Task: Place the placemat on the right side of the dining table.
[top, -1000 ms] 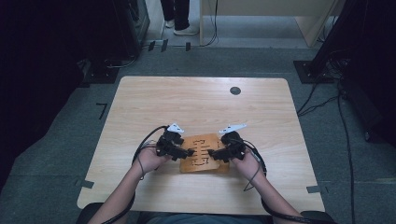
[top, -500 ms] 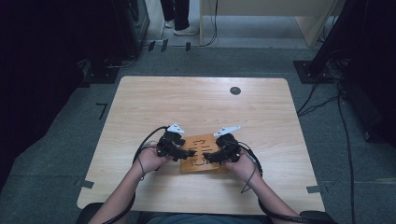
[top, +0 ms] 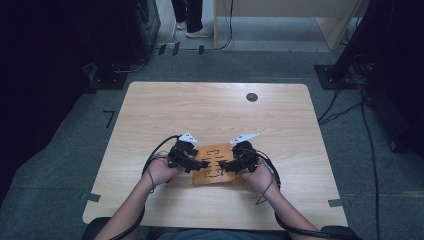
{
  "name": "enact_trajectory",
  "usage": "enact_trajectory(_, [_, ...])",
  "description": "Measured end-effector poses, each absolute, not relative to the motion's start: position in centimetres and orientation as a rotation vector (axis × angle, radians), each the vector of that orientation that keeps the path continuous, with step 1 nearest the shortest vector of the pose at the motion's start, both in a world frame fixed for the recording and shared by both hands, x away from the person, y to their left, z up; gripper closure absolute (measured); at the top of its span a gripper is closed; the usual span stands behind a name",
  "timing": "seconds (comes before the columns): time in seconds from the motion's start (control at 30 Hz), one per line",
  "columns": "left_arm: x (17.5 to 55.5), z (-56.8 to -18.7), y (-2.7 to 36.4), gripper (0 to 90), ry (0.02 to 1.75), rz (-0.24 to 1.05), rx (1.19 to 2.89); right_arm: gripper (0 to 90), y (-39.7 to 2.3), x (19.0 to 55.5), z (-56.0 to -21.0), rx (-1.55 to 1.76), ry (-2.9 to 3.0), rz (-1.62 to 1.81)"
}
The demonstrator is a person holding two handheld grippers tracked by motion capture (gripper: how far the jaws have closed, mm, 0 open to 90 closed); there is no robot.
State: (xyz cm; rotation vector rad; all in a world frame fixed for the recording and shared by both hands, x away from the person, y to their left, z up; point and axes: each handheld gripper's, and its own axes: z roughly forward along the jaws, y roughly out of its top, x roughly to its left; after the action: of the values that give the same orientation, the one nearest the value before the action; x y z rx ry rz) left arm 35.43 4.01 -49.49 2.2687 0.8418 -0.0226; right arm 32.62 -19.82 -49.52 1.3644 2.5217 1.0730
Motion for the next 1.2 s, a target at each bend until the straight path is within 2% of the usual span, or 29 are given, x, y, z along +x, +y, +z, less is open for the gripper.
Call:
enact_trajectory(0.13, [35.4, -49.5, 4.1, 25.8, 0.844, -0.027, 2.264, 37.4, -20.2, 32.8, -49.4, 1.422, 2.506, 1.089])
enact_trajectory(0.4, [35.4, -49.4, 4.0, 25.6, 0.839, -0.019, 2.269, 40.5, -20.2, 32.8, -48.6, 1.378, 2.524, 1.079])
enact_trajectory(0.5, [35.5, -49.4, 4.0, 25.4, 0.845, -0.014, 2.271, 50.1, -20.5, 32.9, -48.2, 1.442, 2.505, 1.101])
enact_trajectory(0.7, [35.4, -49.3, 4.0, 25.4, 0.844, -0.016, 2.269, 55.3, -20.6, 32.8, -47.5, 1.448, 2.476, 1.142])
enact_trajectory(1.03, [35.4, -49.2, 3.8, 25.0, 0.847, -0.034, 2.266, 69.0, -21.2, 33.5, -46.5, 1.683, 2.46, 1.241])
enact_trajectory(1.2, [35.4, -49.2, 3.7, 24.8, 0.849, -0.031, 2.265, 77.5, -21.9, 34.0, -46.0, 1.914, 2.432, 1.316])
